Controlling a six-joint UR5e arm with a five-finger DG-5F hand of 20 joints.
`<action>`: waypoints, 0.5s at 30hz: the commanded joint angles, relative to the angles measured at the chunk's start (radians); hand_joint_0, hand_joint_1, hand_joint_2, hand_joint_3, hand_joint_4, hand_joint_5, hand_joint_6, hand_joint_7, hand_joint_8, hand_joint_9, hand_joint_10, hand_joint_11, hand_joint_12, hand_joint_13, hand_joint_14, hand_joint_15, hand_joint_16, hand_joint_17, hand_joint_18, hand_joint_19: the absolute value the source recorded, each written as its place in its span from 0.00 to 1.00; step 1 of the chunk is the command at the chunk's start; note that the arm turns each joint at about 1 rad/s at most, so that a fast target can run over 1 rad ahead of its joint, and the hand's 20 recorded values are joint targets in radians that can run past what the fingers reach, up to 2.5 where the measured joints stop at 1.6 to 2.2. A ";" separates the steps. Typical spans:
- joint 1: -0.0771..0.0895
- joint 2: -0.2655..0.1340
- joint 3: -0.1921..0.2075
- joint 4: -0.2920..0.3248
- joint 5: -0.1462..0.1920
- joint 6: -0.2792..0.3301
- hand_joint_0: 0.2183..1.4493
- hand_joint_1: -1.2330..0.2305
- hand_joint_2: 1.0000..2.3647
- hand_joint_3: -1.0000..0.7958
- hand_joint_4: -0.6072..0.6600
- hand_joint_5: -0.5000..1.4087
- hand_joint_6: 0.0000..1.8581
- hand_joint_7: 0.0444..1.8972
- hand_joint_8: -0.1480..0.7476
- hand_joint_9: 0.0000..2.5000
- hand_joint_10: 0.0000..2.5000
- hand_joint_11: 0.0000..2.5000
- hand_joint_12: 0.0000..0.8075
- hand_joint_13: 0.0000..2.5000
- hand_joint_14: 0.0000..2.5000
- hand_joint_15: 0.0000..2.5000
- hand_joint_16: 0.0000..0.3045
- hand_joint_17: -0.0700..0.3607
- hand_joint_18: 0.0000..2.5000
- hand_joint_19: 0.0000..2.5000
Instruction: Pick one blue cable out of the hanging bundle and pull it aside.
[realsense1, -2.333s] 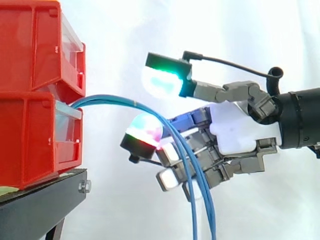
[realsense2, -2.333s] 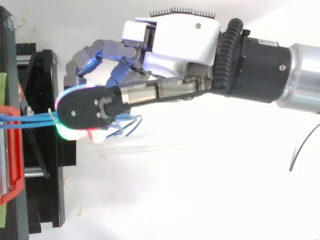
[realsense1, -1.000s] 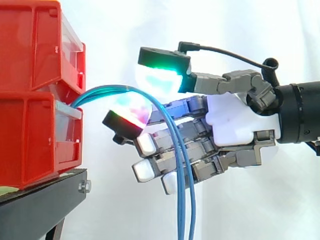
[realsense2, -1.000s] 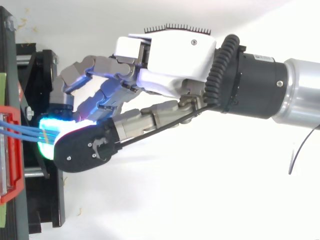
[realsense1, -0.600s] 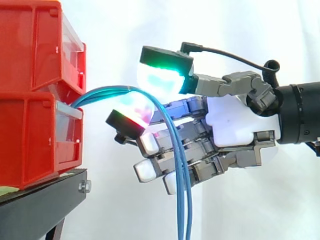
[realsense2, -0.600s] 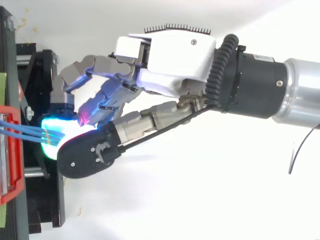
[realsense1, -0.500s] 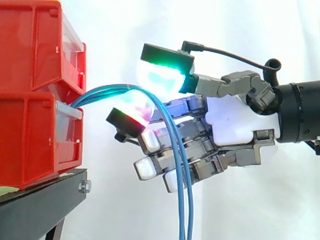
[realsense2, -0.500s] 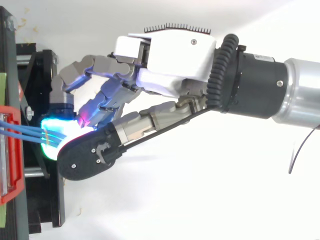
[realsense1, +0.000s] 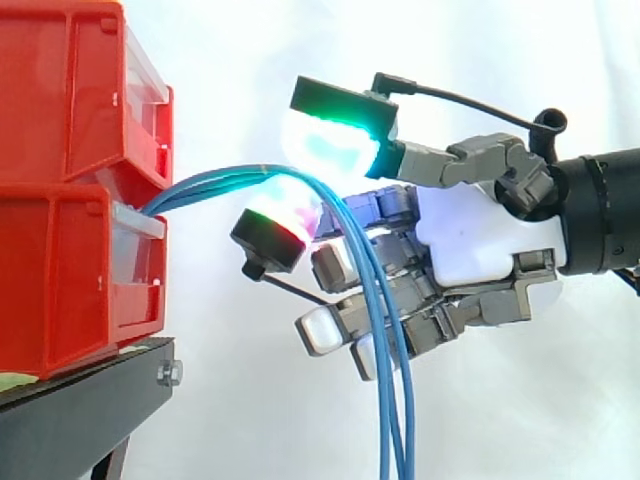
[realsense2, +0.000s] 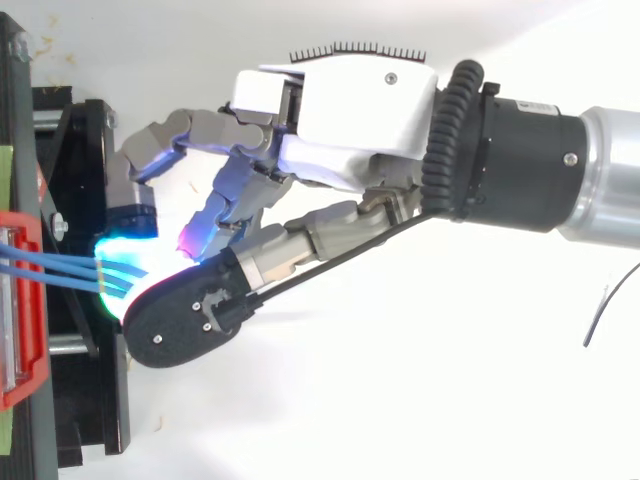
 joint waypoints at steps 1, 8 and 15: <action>-0.002 0.000 0.001 -0.013 -0.003 0.000 0.34 0.20 0.00 0.28 0.27 0.21 0.50 0.67 0.41 0.45 0.01 0.31 0.38 0.39 0.01 0.22 0.14 0.38 0.39 0.20; -0.001 0.000 0.001 -0.009 -0.004 0.000 0.30 0.33 0.00 0.28 0.29 0.24 0.44 0.51 0.37 0.47 0.01 0.25 0.37 0.38 0.01 0.22 0.14 0.39 0.38 0.23; 0.001 0.000 0.001 -0.013 -0.003 0.000 0.33 0.30 0.00 0.30 0.36 0.25 0.39 0.54 0.37 0.45 0.01 0.20 0.38 0.37 0.01 0.21 0.15 0.40 0.37 0.23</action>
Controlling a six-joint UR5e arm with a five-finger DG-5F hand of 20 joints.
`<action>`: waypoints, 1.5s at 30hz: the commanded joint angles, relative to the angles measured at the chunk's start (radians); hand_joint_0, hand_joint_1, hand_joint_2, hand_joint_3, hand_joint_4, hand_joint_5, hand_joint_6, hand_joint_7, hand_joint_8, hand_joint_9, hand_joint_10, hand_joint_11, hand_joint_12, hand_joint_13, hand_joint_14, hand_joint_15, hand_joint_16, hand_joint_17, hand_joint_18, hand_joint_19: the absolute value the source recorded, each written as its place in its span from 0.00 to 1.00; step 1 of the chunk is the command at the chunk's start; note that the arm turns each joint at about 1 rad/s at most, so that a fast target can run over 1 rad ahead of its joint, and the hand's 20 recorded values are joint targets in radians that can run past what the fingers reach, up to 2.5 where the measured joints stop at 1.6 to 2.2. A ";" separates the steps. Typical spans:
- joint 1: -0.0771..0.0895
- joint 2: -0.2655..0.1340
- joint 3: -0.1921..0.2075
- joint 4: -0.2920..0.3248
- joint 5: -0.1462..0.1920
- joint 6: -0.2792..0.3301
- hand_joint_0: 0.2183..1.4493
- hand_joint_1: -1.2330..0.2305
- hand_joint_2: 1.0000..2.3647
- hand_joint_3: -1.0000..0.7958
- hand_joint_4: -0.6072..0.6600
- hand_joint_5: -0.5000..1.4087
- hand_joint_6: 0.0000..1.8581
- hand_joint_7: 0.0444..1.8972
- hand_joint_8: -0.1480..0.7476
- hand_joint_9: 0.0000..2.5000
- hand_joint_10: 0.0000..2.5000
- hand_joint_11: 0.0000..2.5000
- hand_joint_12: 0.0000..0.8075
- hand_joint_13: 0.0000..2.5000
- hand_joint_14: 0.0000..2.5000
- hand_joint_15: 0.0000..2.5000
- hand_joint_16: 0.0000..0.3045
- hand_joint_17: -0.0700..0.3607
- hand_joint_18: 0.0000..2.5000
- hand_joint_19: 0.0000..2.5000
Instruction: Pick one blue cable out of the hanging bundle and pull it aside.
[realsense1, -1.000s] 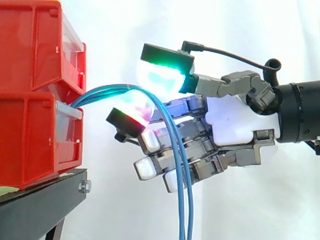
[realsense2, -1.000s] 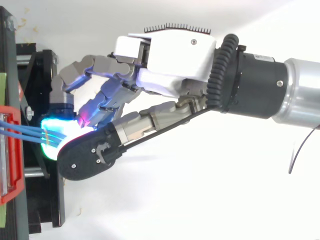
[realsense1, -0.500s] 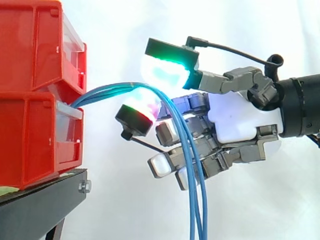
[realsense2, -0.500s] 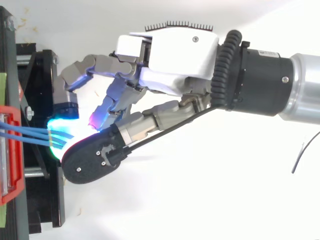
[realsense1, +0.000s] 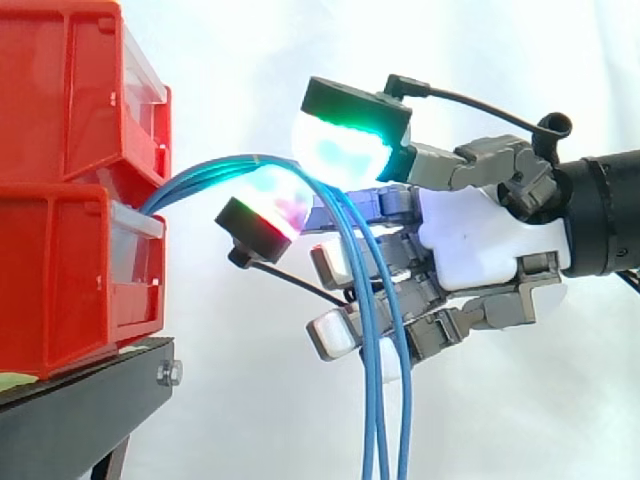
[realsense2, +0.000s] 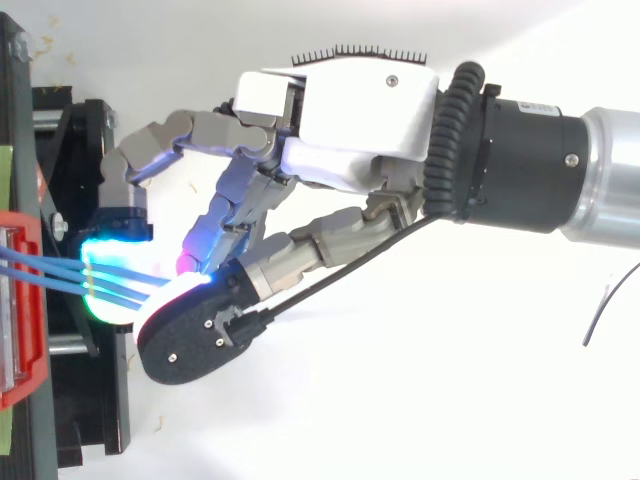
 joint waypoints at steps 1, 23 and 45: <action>0.000 -0.001 0.000 -0.003 0.000 0.000 0.33 0.28 0.00 0.29 0.36 0.25 0.39 0.55 0.39 0.44 0.01 0.21 0.38 0.37 0.01 0.22 0.15 0.40 0.37 0.22; 0.000 0.000 0.000 -0.003 0.000 0.000 0.15 0.37 0.00 0.28 0.44 0.19 0.49 0.54 0.55 0.43 0.01 0.30 0.50 0.37 0.01 0.22 0.21 0.49 0.40 0.20; -0.003 0.000 0.000 -0.003 -0.001 0.000 0.32 0.28 0.02 0.55 0.43 0.19 0.49 0.66 0.53 0.43 0.01 0.33 0.46 0.37 0.01 0.23 0.17 0.43 0.39 0.21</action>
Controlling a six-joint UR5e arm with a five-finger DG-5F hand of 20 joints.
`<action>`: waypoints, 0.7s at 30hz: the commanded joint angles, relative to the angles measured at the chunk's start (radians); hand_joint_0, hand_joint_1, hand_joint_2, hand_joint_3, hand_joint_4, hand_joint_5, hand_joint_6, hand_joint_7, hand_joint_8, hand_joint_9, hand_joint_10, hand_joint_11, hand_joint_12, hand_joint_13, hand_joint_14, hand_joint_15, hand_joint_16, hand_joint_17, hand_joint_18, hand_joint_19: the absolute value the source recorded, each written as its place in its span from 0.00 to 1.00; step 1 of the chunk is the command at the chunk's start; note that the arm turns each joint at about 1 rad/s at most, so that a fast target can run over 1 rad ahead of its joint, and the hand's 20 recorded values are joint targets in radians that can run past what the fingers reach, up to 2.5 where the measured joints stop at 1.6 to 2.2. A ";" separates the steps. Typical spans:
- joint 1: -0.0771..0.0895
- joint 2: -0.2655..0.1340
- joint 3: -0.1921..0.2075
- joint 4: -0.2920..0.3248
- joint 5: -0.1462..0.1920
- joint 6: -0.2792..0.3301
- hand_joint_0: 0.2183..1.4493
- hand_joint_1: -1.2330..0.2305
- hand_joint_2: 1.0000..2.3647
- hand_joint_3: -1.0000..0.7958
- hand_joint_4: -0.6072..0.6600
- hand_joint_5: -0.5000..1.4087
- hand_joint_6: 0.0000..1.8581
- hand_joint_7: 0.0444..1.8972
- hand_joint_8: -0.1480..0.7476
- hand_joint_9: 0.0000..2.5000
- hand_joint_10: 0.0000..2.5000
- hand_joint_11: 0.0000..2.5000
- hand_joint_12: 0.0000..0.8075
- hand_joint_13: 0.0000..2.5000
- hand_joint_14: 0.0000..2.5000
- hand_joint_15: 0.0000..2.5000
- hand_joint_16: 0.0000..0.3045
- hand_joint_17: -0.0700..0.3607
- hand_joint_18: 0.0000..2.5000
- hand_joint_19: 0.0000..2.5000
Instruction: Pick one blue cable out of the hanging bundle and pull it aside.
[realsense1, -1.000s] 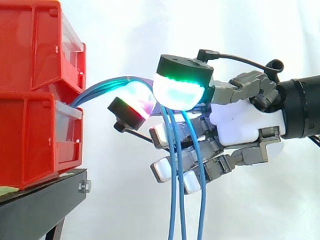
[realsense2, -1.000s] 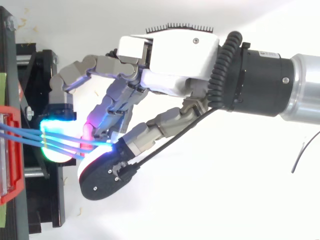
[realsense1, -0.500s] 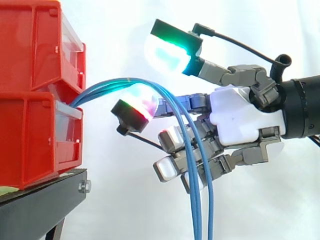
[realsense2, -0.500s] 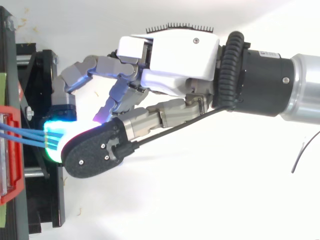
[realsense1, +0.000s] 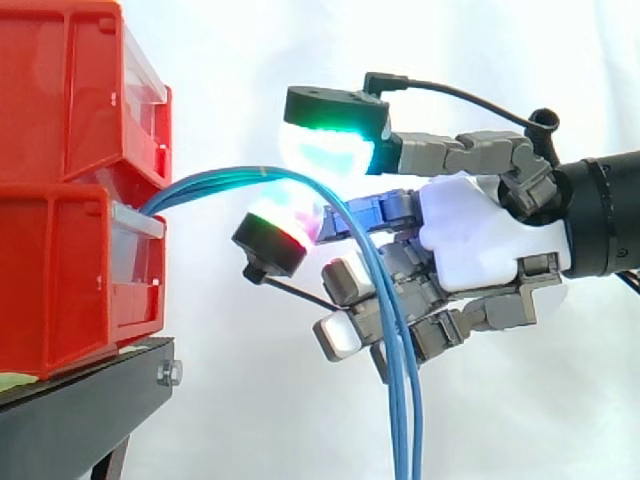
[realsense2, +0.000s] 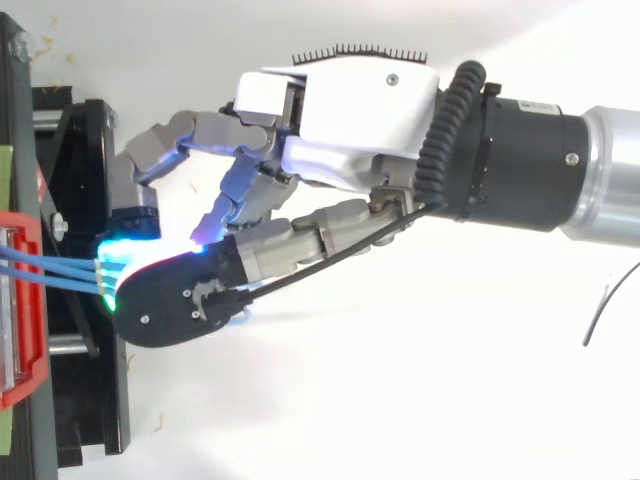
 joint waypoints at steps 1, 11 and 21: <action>-0.002 -0.002 0.000 0.000 -0.001 0.000 0.35 0.26 0.02 0.53 0.43 0.18 0.49 0.69 0.51 0.42 0.01 0.33 0.44 0.37 0.01 0.22 0.16 0.42 0.39 0.21; -0.008 0.000 0.001 -0.032 -0.023 0.000 0.49 0.19 0.00 0.28 0.35 0.20 0.50 0.77 0.50 0.45 0.01 0.34 0.41 0.38 0.01 0.22 0.15 0.40 0.40 0.20; -0.009 0.000 0.000 -0.055 -0.023 0.000 0.42 0.16 0.00 0.28 0.28 0.21 0.50 0.72 0.48 0.45 0.01 0.33 0.39 0.39 0.01 0.23 0.14 0.39 0.41 0.20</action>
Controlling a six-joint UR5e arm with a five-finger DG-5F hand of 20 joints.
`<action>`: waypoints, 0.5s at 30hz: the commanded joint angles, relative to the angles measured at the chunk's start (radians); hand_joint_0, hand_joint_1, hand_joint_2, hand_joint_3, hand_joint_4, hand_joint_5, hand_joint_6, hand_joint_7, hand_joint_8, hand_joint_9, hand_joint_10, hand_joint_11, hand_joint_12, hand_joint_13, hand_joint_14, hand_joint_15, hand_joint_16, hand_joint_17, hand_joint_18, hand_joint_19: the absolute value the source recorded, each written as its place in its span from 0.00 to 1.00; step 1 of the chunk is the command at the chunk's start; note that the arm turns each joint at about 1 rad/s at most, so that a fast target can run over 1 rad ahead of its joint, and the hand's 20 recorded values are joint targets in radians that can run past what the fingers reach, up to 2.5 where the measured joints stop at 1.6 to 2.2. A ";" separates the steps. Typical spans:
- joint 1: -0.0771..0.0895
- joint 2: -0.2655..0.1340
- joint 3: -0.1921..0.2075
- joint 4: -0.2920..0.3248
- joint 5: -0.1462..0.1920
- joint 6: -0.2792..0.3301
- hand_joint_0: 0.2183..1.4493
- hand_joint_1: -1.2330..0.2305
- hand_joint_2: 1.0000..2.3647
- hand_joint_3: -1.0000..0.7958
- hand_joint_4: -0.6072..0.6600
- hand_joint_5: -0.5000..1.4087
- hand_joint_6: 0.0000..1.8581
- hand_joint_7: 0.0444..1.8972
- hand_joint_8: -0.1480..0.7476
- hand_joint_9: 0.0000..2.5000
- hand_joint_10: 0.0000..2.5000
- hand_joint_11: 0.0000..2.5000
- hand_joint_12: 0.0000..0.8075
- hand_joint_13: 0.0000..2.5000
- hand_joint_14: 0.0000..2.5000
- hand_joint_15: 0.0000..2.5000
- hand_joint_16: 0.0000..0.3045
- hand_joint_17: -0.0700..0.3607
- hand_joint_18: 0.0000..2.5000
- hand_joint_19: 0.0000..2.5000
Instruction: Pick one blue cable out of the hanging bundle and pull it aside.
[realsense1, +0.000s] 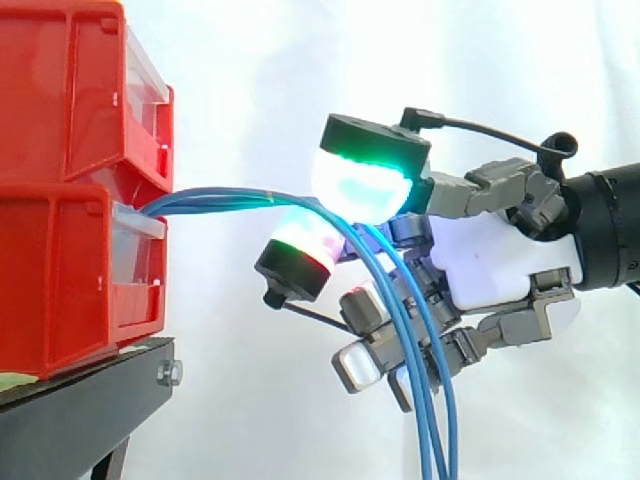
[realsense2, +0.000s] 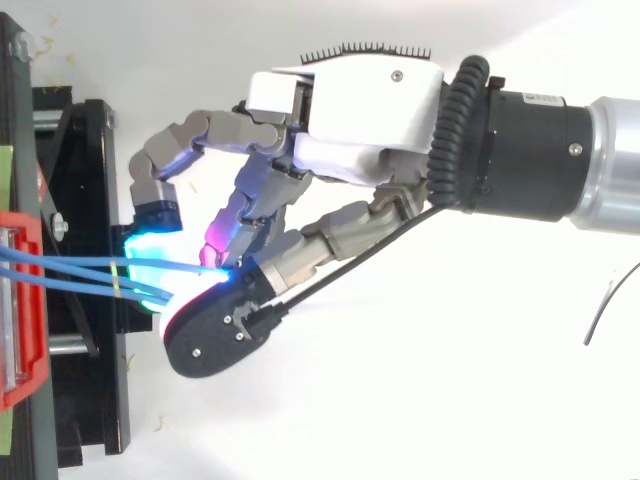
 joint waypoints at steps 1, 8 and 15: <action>-0.001 0.000 0.001 -0.007 -0.002 0.000 0.41 0.16 0.00 0.28 0.29 0.21 0.50 0.72 0.48 0.45 0.01 0.32 0.39 0.39 0.01 0.23 0.14 0.39 0.41 0.20; -0.001 0.000 -0.001 -0.017 -0.009 0.000 0.29 0.19 0.00 0.28 0.35 0.22 0.49 0.68 0.49 0.46 0.01 0.32 0.40 0.40 0.01 0.24 0.15 0.40 0.42 0.21; -0.001 0.000 0.003 -0.019 -0.009 0.000 0.28 0.23 0.00 0.28 0.42 0.23 0.48 0.69 0.51 0.52 0.01 0.46 0.42 0.42 0.01 0.25 0.16 0.41 0.43 0.22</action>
